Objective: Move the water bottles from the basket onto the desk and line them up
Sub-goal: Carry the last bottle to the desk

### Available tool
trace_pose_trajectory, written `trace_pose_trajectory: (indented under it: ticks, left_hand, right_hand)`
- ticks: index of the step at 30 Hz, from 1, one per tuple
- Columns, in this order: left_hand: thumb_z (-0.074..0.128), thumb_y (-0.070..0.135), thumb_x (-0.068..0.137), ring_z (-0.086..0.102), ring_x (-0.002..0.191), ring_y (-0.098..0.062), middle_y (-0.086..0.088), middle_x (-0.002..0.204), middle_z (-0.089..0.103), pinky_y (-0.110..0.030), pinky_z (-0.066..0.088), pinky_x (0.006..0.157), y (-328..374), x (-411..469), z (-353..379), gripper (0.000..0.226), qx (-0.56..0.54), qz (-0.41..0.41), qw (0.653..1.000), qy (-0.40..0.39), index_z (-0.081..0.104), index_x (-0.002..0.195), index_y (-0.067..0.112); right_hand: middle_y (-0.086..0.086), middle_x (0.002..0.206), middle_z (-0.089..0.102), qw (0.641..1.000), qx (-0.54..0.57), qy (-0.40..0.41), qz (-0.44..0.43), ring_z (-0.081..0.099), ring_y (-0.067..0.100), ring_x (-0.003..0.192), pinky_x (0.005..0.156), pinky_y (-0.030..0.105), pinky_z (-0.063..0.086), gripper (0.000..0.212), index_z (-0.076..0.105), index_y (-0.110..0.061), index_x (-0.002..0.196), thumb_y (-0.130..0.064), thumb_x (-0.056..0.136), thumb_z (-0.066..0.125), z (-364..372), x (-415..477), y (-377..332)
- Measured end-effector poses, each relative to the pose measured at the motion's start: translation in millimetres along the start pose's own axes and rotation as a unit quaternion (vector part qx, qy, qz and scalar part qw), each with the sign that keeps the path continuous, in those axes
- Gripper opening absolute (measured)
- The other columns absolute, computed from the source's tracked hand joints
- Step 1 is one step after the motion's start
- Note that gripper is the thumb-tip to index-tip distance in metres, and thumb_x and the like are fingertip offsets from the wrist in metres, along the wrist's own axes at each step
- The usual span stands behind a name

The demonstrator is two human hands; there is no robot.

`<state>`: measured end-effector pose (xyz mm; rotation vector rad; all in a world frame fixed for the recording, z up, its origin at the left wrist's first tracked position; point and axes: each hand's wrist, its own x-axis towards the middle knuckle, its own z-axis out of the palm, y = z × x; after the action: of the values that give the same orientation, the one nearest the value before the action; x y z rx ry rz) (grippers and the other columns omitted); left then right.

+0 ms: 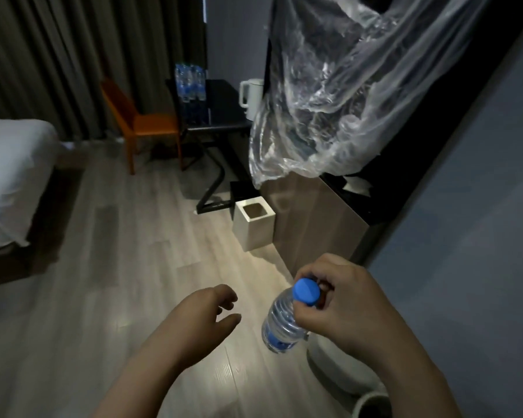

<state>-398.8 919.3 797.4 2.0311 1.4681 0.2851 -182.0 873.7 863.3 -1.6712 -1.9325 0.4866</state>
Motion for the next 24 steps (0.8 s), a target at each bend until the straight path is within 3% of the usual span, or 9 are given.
trace_pose_trajectory:
  ticks: [5,10,24]
  left_hand:
    - [0.055,0.038,0.091,0.057,0.104,0.000,0.017,0.115,0.060,-0.020,0.048,0.089,-17,41,-23,0.031,-0.011,-0.042,0.999,0.018,0.052,0.121,0.029]
    - [0.055,0.038,0.091,0.057,0.103,0.001,0.018,0.114,0.059,-0.018,0.048,0.088,-43,94,-51,0.030,-0.025,-0.061,0.997,0.036,0.053,0.120,0.029]
    - [0.056,0.039,0.090,0.057,0.102,0.000,0.017,0.114,0.060,-0.020,0.049,0.088,-163,289,-189,0.030,-0.034,-0.060,0.995,0.066,0.054,0.119,0.030]
  right_hand:
    - [-0.018,0.085,0.055,0.999,0.013,-0.027,-0.021,0.057,0.000,0.077,0.059,0.012,0.044,0.022,0.059,-0.037,0.082,-0.034,0.063,0.070,6,75,15]
    - [-0.016,0.085,0.056,0.999,0.017,-0.040,-0.022,0.058,0.004,0.075,0.063,0.023,0.053,0.026,0.062,-0.033,0.080,-0.043,0.057,0.062,20,150,24]
    - [-0.015,0.083,0.056,0.999,0.009,-0.049,-0.013,0.056,0.002,0.073,0.059,0.018,0.049,0.021,0.064,-0.033,0.078,-0.038,0.057,0.063,88,398,-10]
